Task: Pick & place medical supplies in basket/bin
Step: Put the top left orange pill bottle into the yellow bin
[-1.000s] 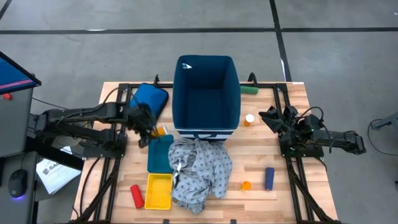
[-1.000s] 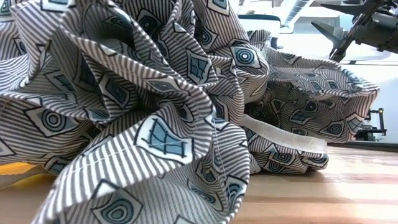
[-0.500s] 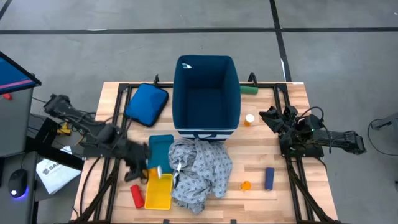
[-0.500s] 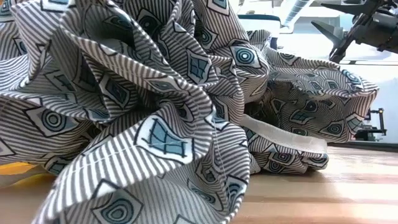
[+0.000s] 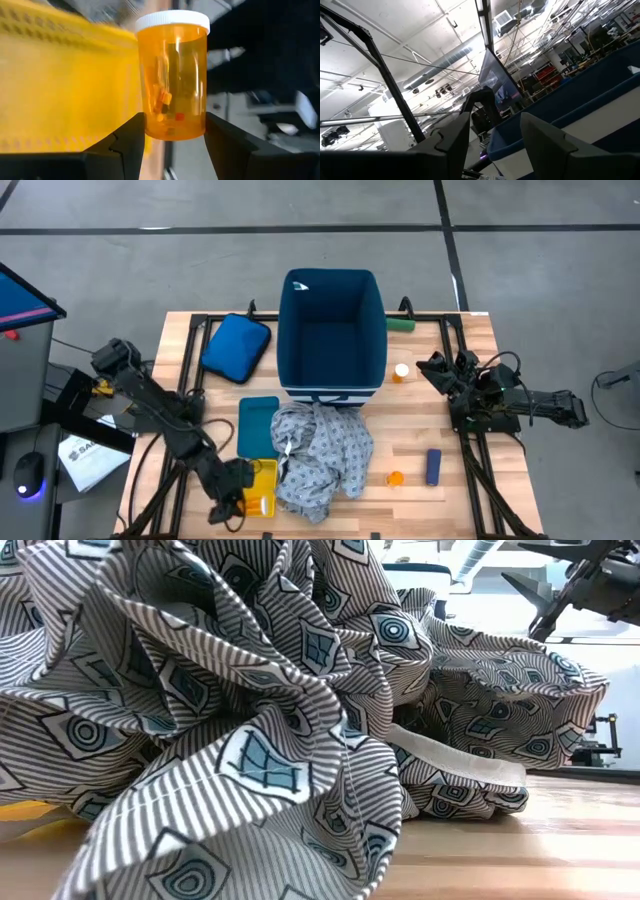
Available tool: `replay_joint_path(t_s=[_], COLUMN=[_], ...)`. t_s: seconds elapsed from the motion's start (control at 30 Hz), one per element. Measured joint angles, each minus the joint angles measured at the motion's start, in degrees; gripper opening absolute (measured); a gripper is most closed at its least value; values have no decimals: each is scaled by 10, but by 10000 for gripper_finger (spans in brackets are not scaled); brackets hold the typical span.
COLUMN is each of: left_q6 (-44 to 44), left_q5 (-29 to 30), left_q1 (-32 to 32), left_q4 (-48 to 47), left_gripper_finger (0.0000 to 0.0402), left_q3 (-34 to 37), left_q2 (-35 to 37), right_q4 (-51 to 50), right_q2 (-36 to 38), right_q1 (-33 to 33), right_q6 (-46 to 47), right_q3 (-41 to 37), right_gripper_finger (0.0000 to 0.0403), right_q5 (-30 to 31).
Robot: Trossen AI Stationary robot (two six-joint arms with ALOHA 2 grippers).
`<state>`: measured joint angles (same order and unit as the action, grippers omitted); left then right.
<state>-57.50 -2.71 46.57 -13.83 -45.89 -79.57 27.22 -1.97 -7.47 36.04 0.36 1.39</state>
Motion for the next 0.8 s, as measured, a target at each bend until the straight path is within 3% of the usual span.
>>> replay_joint_path(t_s=[0.33, 0.8], left_q6=[2, 44], left_q5=[22, 24], left_q1=[-3, -3], left_q4=[-9, -62], left_gripper_finger=[183, 184], left_q3=[0, 0], left_q2=[-71, -34], right_q4=[0, 0], right_q2=[0, 0], right_q1=[0, 0], right_q6=[5, -2], right_q3=[0, 0], right_gripper_finger=[173, 173], right_q5=[-1, -10])
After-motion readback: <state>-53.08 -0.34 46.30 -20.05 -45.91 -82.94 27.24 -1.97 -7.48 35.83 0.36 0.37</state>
